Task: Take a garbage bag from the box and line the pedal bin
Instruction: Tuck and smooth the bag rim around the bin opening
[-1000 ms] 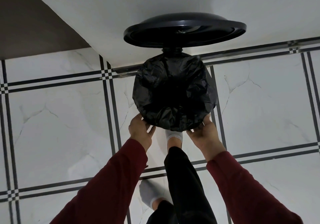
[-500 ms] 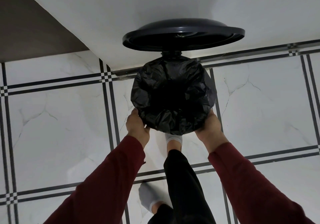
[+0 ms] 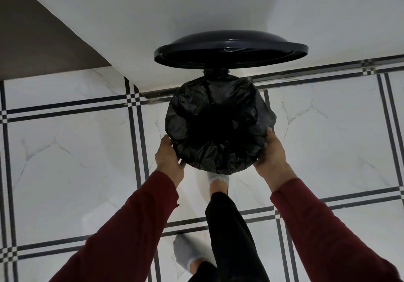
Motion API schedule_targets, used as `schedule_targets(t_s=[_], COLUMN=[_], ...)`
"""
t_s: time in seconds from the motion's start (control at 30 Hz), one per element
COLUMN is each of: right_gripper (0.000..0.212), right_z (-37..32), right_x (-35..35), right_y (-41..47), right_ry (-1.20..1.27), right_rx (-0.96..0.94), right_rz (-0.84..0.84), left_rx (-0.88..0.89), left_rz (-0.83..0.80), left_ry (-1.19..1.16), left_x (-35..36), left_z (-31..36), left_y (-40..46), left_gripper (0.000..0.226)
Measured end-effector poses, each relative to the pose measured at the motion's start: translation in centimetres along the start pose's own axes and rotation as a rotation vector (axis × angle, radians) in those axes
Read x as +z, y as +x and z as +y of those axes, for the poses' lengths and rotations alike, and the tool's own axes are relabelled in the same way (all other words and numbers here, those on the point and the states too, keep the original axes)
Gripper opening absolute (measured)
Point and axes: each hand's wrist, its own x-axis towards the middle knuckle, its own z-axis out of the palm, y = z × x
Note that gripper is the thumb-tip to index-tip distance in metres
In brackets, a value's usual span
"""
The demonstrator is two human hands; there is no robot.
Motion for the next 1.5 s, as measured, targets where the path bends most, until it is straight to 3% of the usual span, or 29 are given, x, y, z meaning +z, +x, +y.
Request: schedule_targets(t_s=[0.1,0.27,0.37,0.47,0.63,0.77,0.97,1.1,1.23,1.4,1.5], right_gripper=[0.021,0.010,0.026,0.034,0.049,0.039,0.026,0.021,0.041,0.029,0.015], right_z=[-0.1,-0.4,-0.4,-0.9,-1.5,-0.9,-0.8,-1.3,-1.6,-1.7,-1.7], right_x=[0.5,0.5,0.5,0.6,1.7,2.0,1.7,1.6,2.0,2.7,2.5], right_y=[0.1,0.6,0.6,0.4,0.1,0.4,0.3,0.3,0.1,-0.9,-1.2], right_ry=[-0.013,-0.055,-0.001,0.027,0.029,0.077,0.055,0.025,-0.023,0.009,0.013], right_rx=[0.017,0.003,-0.028,-0.010,0.056,0.036,-0.011,-0.076,-0.042,-0.024,-0.012], right_rz=[0.083,0.133,0.095,-0.003,-0.105,0.025,0.186,0.148,0.042,0.000,0.105], left_rx=[0.000,0.050,0.028,0.007,-0.012,-0.022,0.028,0.034,0.030,0.020,0.018], left_rz=[0.002,-0.027,0.007,0.007,-0.050,-0.094,0.030,0.055,0.061,0.024,0.025], left_ry=[0.059,0.113,0.086,0.048,-0.070,-0.071,0.061,0.118,0.064,0.041,0.031], left_x=[0.0,0.3,0.3,0.7,0.5,0.1,0.8,1.1,1.4,1.6,1.8], left_z=[0.4,0.9,0.9,1.1,1.2,1.5,2.0,2.1,2.2,2.4,2.3], left_y=[0.4,0.8,0.7,0.7,0.6,0.5,1.0,1.2,0.7,0.4,0.4], left_gripper=[0.017,0.022,0.019,0.038,0.046,0.054,0.024,0.017,0.028,0.036,0.040])
